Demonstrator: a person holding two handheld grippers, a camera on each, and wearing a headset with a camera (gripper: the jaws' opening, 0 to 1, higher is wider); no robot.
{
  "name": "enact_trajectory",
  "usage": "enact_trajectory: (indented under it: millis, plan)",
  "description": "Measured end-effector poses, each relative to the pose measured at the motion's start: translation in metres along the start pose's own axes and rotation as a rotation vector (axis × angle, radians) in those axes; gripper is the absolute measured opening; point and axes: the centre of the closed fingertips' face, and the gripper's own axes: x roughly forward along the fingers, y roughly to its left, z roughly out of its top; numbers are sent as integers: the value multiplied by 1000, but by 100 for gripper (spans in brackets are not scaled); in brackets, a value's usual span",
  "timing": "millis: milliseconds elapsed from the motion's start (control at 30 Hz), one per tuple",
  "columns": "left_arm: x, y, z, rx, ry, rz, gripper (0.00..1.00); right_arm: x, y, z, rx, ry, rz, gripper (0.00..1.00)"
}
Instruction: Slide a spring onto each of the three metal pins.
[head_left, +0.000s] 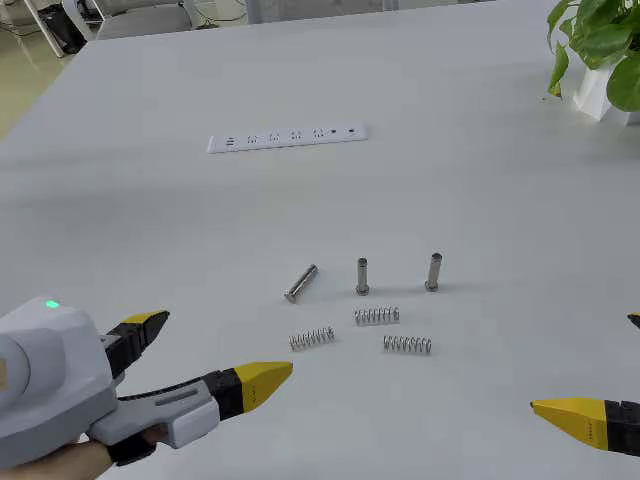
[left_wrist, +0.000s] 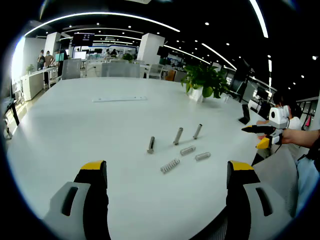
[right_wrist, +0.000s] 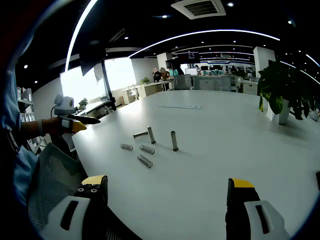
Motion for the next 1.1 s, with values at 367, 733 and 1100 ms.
enact_trajectory:
  millis: [367,733,1100]
  plan:
    - [0,-1,-1,-1,4,-1,99,1,2,1,-3,-1,7,99]
    - [-1,-1,-2,-1,11,-1,99,0,3,4,-15,-1,10,99]
    - [-1,1,-7,7,30,-8,99,4,4,4,-22,-6,18,99]
